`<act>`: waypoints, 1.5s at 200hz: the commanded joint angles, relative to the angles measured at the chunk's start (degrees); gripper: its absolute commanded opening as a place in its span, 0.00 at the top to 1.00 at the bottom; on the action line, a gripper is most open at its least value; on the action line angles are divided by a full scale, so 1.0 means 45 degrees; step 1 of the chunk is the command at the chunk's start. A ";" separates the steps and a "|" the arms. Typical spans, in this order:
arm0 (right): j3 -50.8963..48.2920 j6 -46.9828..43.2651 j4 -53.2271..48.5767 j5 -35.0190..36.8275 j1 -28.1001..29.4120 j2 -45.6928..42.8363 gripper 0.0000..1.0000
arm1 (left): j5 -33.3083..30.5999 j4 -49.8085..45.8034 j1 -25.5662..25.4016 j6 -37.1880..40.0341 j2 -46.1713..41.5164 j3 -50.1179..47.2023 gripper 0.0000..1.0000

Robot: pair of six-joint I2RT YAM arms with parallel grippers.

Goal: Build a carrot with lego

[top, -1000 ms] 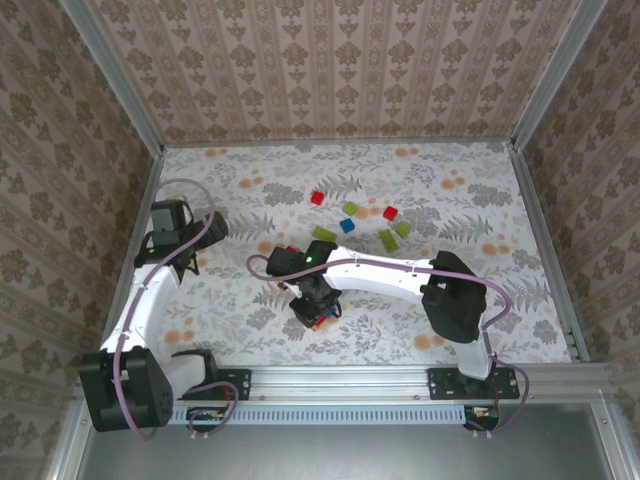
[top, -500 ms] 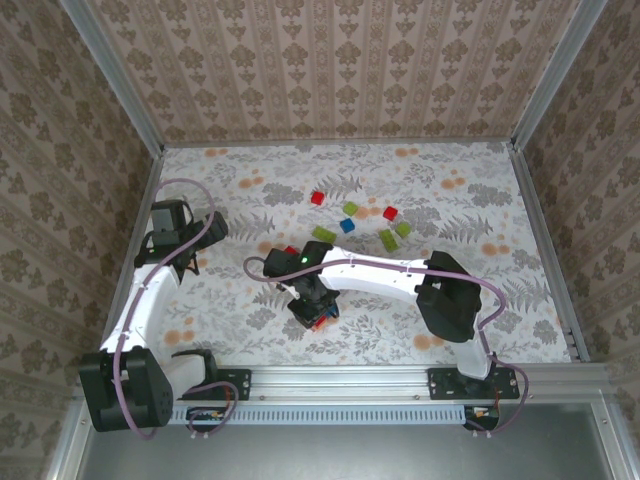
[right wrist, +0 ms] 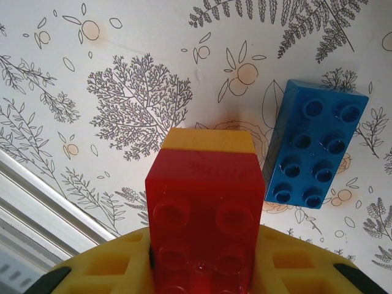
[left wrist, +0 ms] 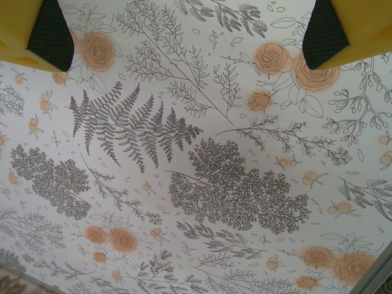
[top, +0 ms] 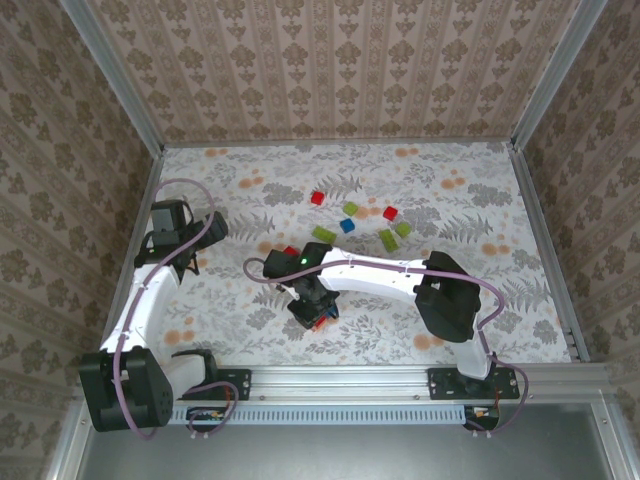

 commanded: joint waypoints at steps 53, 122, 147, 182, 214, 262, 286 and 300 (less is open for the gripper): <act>0.0612 -0.0361 -0.1145 0.0691 0.0268 0.0786 0.69 | 0.0112 -0.0073 -0.0040 0.0045 -0.0102 0.0182 0.00; 0.1232 -0.0548 -0.1221 0.0624 0.0265 0.0586 0.69 | 0.0121 -0.0080 -0.0041 0.0039 -0.0113 0.0185 0.00; 0.1105 -0.0585 -0.1011 0.0322 0.0277 0.0453 0.69 | 0.0130 -0.0044 -0.0041 0.0064 -0.0084 0.0231 0.00; 0.1134 -0.0626 -0.1005 0.0287 0.0248 0.0566 0.67 | 0.0150 -0.0055 -0.0043 0.0043 -0.0030 0.0226 0.00; 0.1044 -0.0652 -0.0925 0.0332 0.0190 0.0538 0.62 | 0.0131 -0.0058 -0.0046 0.0036 -0.0040 0.0250 0.00; 0.0865 -0.0611 -0.0845 0.0531 0.0023 0.0179 0.57 | 0.0135 -0.0044 -0.0043 0.0074 -0.0035 0.0239 0.00; 0.0732 -0.0607 -0.0709 0.0570 -0.0028 -0.0143 0.49 | 0.0132 -0.0068 -0.0041 0.0063 -0.0030 0.0233 0.00; 0.0655 -0.0636 -0.0679 0.0599 -0.0065 -0.0325 0.47 | 0.0112 -0.0063 -0.0041 0.0068 -0.0035 0.0238 0.00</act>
